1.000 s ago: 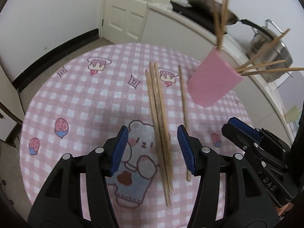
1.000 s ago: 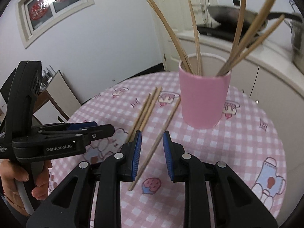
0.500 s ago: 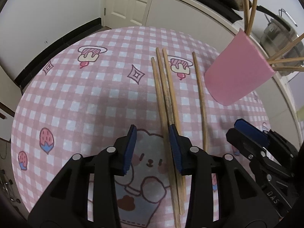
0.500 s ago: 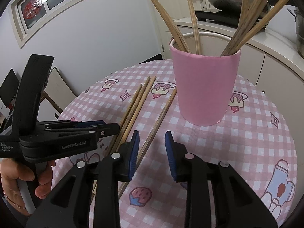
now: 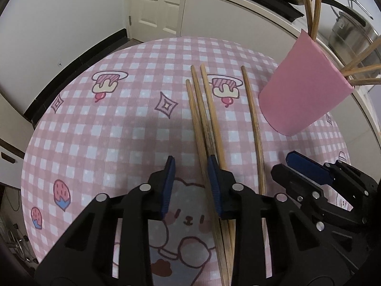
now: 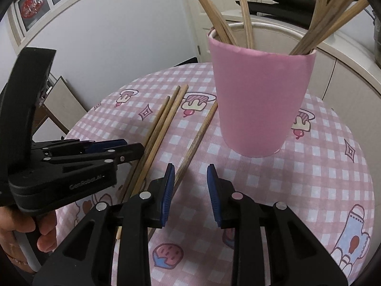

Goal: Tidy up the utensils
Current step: 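Move both open tools down to the chopsticks lying on the table, then close the left tool on a chopstick while the right tool grasps another chopstick, then lift both held chopsticks upright and carry them over the pink cup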

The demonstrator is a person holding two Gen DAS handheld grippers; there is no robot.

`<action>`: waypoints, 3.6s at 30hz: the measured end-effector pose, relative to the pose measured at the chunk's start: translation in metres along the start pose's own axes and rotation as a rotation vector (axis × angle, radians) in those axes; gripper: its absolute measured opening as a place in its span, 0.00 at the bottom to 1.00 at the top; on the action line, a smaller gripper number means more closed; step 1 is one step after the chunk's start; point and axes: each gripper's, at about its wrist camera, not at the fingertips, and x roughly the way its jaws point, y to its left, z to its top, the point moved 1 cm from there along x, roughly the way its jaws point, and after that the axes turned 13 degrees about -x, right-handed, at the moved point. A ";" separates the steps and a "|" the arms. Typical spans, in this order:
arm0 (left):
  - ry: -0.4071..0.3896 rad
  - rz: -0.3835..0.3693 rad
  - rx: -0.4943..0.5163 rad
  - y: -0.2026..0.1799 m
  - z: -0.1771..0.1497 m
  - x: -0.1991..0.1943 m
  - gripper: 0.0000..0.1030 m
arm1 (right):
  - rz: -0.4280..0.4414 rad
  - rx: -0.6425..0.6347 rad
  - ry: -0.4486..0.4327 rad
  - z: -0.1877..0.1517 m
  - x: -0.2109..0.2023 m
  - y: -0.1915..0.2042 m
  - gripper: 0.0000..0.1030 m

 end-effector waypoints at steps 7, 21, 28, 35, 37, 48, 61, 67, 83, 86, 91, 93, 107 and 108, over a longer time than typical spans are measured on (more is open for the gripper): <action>-0.004 0.045 0.045 -0.006 -0.002 -0.004 0.28 | 0.002 -0.006 0.010 0.004 0.007 0.002 0.27; -0.021 0.025 0.042 -0.006 0.005 0.008 0.08 | -0.063 -0.098 0.090 0.014 0.031 0.019 0.27; -0.027 0.024 0.044 0.010 -0.007 -0.001 0.05 | -0.087 -0.172 0.127 0.018 0.037 0.031 0.16; -0.022 0.017 0.044 0.020 -0.037 -0.020 0.05 | -0.029 -0.183 0.151 0.005 0.024 0.038 0.06; -0.016 0.008 0.040 0.025 -0.047 -0.026 0.05 | -0.005 -0.195 0.160 -0.005 0.013 0.038 0.06; 0.018 -0.020 0.008 0.037 -0.080 -0.050 0.06 | 0.024 -0.259 0.253 -0.051 -0.028 0.040 0.06; 0.029 -0.004 -0.008 0.017 -0.027 -0.017 0.06 | -0.022 -0.256 0.201 -0.001 0.015 0.041 0.24; 0.035 0.000 0.002 0.008 -0.008 -0.005 0.06 | -0.013 -0.253 0.209 0.018 0.034 0.038 0.24; 0.068 0.033 0.044 0.000 -0.006 0.002 0.16 | -0.017 -0.261 0.221 0.034 0.048 0.036 0.05; 0.041 0.056 0.061 -0.007 -0.004 0.006 0.06 | -0.010 -0.253 0.212 0.034 0.047 0.035 0.04; 0.003 0.036 0.062 -0.013 -0.006 -0.007 0.06 | 0.005 -0.239 0.157 0.034 0.023 0.031 0.04; -0.038 0.021 0.061 -0.015 -0.005 -0.025 0.06 | 0.010 -0.237 0.123 0.038 0.007 0.031 0.04; -0.369 -0.169 0.077 -0.049 -0.010 -0.189 0.06 | -0.029 -0.256 -0.197 0.066 -0.151 0.032 0.04; -0.394 -0.184 0.081 -0.054 -0.012 -0.198 0.06 | -0.034 -0.254 -0.217 0.066 -0.161 0.030 0.04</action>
